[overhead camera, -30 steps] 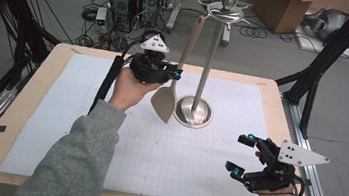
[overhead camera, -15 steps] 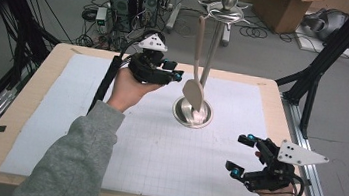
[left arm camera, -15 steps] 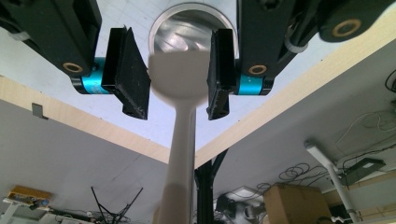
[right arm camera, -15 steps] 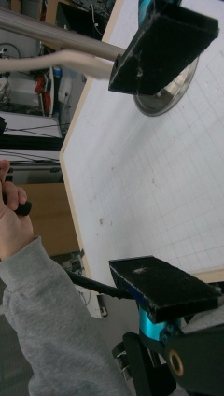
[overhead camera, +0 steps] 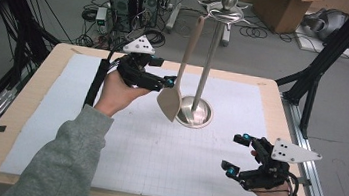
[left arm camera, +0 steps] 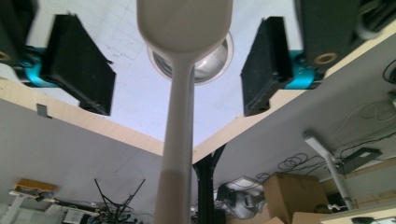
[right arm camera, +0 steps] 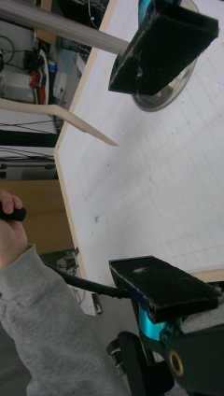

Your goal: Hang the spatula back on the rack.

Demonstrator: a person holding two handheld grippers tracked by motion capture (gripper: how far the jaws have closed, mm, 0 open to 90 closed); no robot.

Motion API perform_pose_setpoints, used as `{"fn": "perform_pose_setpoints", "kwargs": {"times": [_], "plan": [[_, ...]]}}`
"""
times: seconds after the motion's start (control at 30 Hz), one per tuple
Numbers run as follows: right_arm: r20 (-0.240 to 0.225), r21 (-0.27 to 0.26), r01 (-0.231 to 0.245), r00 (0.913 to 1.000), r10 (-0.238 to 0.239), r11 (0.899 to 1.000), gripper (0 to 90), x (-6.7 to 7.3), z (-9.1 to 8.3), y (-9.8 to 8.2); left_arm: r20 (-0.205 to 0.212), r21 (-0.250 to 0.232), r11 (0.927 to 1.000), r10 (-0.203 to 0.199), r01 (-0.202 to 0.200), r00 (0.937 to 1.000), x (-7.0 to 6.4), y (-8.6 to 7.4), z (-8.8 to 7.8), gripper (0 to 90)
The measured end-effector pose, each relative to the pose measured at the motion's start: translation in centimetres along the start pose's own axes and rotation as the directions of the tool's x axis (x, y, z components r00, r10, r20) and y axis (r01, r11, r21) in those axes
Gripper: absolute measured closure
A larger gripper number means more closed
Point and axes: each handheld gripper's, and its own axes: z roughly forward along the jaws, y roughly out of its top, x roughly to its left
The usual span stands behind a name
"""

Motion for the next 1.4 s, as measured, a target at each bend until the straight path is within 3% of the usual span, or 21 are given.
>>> {"fn": "perform_pose_setpoints", "kwargs": {"times": [0.6,0.83,0.97,1.13,1.4], "plan": [[0.003,-0.004,0.007,1.0000,-0.007,1.000,11.5,-0.6,1.2,0.4,-0.081,-0.060,0.9978,-0.034,0.029,0.9962,0.7,-3.6,-3.7,6.9],[0.017,-0.022,0.009,0.9998,-0.008,1.000,11.5,-0.8,1.0,0.4,-0.107,-0.071,0.9971,-0.037,0.030,0.9936,0.9,-5.3,-5.2,6.0],[0.033,-0.037,0.006,0.9994,-0.004,0.999,11.5,-0.9,0.7,0.4,-0.102,-0.097,0.9949,-0.037,0.027,0.9941,0.9,-5.9,-6.3,6.1],[0.046,-0.048,0.005,0.9989,-0.003,0.999,11.5,-1.0,0.5,0.4,-0.063,-0.143,0.9893,-0.038,0.029,0.9972,0.7,-6.8,-7.4,6.1],[0.077,-0.070,-0.003,0.9970,0.009,0.998,11.5,-1.4,0.5,0.5,-0.081,-0.148,0.9874,-0.069,0.056,0.9944,1.1,-8.8,-8.4,6.1]]}}
